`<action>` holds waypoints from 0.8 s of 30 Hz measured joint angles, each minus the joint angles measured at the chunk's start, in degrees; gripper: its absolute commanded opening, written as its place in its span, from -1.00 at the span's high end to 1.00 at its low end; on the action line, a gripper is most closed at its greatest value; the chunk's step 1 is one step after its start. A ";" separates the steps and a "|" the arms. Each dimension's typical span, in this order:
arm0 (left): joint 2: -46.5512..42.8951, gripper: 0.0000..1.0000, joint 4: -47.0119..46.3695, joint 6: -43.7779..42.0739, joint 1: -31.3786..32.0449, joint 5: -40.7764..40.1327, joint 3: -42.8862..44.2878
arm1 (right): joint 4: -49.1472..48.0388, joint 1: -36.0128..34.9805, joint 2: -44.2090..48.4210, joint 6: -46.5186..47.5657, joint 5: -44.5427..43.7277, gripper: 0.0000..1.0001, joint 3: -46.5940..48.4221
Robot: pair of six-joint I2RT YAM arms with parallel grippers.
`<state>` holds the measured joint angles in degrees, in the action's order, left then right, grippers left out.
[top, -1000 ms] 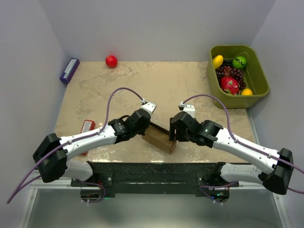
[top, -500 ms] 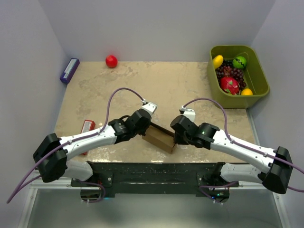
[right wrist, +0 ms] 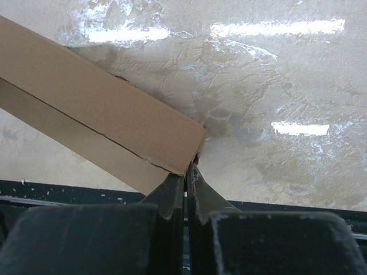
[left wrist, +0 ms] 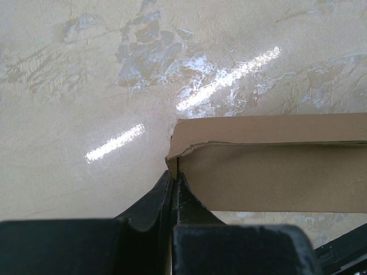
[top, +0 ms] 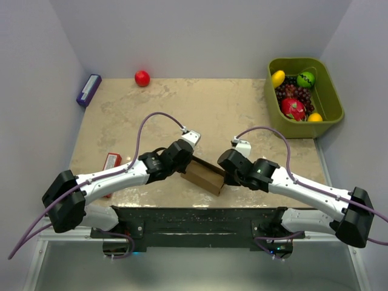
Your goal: Fold the paper box
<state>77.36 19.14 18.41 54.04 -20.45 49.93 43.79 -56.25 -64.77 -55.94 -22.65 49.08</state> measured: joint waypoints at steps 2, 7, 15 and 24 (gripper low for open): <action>0.00 1.00 0.00 0.00 0.00 0.00 0.00 | -0.42 -0.28 0.37 -0.59 -0.37 1.00 -0.48; 0.00 1.00 -0.11 -0.02 0.13 0.02 0.00 | 0.26 -0.57 1.46 -1.84 -0.35 0.20 -0.83; 0.00 1.00 -0.11 -0.59 0.15 0.04 -0.02 | 6.12 -0.74 4.22 -2.58 -0.87 -0.17 1.29; 0.00 1.00 -0.17 -1.11 0.28 0.11 -0.02 | 5.97 -0.74 2.45 -1.90 -0.98 0.12 5.75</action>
<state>77.36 18.96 17.30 54.33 -20.34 49.91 49.76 -56.99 -62.33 -57.84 -23.64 54.83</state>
